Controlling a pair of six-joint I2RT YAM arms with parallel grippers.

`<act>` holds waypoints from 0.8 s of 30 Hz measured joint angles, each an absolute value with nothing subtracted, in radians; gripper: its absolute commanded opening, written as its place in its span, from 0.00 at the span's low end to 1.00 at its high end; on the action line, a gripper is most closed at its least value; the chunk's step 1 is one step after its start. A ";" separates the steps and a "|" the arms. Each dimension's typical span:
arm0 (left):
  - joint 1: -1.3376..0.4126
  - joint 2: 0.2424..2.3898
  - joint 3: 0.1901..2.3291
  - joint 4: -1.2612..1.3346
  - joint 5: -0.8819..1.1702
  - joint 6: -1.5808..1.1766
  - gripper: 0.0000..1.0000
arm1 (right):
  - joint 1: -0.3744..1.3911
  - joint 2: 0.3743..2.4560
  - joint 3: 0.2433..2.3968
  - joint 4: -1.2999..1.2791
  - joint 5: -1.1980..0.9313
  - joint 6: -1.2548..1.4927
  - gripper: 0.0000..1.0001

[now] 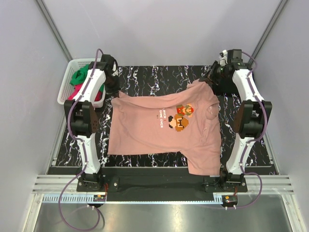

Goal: Fold and stack the t-shirts
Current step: Fold the tshirt

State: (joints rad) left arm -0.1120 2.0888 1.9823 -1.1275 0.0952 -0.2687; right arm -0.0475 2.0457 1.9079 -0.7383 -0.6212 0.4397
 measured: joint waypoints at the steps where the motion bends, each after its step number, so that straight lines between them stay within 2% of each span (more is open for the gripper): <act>1: -0.112 2.080 1.971 -1.122 0.095 -0.266 0.00 | -0.047 2.039 1.895 -0.733 -0.621 0.440 0.00; 24: -0.117 2.063 1.929 -1.132 0.095 -0.243 0.00 | -0.047 1.970 1.817 -0.720 -0.622 0.440 0.00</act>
State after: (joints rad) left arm -0.1165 2.0632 1.9293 -1.1320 0.0952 -0.2428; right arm -0.0467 1.9701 1.8172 -0.7200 -0.6220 0.4404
